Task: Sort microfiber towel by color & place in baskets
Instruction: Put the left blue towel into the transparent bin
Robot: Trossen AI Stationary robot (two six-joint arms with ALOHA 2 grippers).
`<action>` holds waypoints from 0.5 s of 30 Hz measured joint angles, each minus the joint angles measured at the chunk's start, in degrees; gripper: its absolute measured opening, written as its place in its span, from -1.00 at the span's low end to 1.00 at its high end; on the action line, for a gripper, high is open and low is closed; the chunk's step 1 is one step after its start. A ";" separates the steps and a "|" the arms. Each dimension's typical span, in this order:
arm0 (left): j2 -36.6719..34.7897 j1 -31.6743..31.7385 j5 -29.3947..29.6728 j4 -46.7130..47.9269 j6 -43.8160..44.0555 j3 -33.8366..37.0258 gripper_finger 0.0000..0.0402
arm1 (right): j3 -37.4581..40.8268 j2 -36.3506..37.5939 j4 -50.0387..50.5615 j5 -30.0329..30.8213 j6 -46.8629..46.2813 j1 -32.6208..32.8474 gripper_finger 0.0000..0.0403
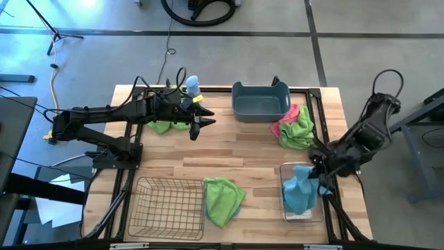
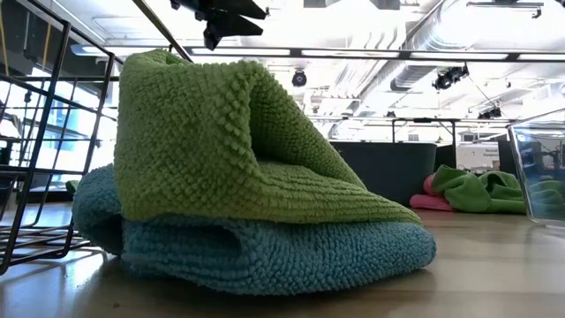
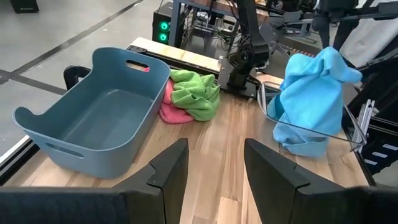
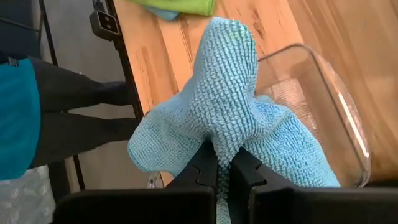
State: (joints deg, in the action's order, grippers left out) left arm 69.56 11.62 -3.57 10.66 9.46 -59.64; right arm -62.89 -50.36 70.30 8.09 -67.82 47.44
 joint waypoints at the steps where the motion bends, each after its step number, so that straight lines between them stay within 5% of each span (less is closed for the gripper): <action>1: 0.00 0.00 0.02 0.00 -0.14 0.00 -0.29 | 0.00 -0.20 -0.13 0.92 -1.13 1.26 -1.00; 15: 0.00 0.00 0.04 0.00 -0.10 -0.02 -0.29 | 0.00 -10.47 -0.42 10.09 4.84 6.51 -1.00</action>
State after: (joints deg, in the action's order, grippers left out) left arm 69.56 11.62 -3.53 10.66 9.37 -59.66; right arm -62.89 -60.83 69.88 18.18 -62.98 53.94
